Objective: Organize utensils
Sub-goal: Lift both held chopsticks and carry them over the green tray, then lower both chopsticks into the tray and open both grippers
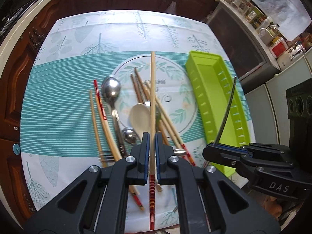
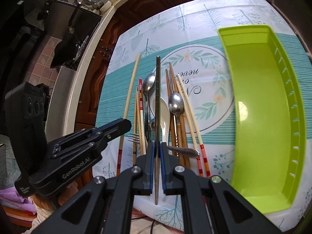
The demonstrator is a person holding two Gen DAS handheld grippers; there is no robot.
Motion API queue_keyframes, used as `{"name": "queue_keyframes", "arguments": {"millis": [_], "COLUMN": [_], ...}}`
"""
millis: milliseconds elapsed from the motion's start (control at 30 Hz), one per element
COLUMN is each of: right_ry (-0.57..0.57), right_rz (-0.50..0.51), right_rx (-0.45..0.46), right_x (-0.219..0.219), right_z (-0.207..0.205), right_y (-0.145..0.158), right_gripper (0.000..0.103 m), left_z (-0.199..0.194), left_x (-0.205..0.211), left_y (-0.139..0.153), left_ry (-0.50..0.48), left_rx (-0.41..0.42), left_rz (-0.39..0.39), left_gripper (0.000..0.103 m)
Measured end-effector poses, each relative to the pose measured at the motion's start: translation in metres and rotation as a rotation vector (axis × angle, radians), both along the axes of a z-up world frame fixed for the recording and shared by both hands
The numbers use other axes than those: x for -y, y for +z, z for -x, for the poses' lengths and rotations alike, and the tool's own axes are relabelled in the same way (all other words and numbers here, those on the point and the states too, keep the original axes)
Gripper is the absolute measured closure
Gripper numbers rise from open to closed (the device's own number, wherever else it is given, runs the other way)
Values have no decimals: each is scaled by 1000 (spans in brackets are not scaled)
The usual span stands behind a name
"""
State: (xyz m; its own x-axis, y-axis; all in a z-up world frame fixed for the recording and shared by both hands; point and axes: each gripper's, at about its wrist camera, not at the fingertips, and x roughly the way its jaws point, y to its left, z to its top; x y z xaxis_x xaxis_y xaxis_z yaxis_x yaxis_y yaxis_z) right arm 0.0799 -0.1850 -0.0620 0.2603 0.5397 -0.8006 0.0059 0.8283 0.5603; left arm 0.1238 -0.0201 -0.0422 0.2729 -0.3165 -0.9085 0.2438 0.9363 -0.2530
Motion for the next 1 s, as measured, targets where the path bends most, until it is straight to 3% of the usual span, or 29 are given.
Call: {"name": "queue_keyframes", "arguments": {"millis": [233,367,600,700,933,1000], "right_ry": [-79,-133,-165,-165,-142,-133], "right_rz": [109,193,286,268,268,267], "right_rx": [72,57,-42,-75,-115,-115], "right_x": [57,93,120,127,121,117], "right_z": [14,12,-7,-15,-26,-27], "right_y": [47,53,11,-5,-35,-41], "right_gripper": [98,98,97,97,97,97], "left_z": [6,3,-9,-12,-20,-20], "left_x": [55,95,147,161,163,163], "left_y": [24,31,0,-25,-82,-85], "left_ry": [-27,-20,6,16,28,22], "left_rx": [48,72,28,2,-77,-60], "left_rz": [65,103,179,180,100,79], "left_gripper": [100,99,99,99,99,99]}}
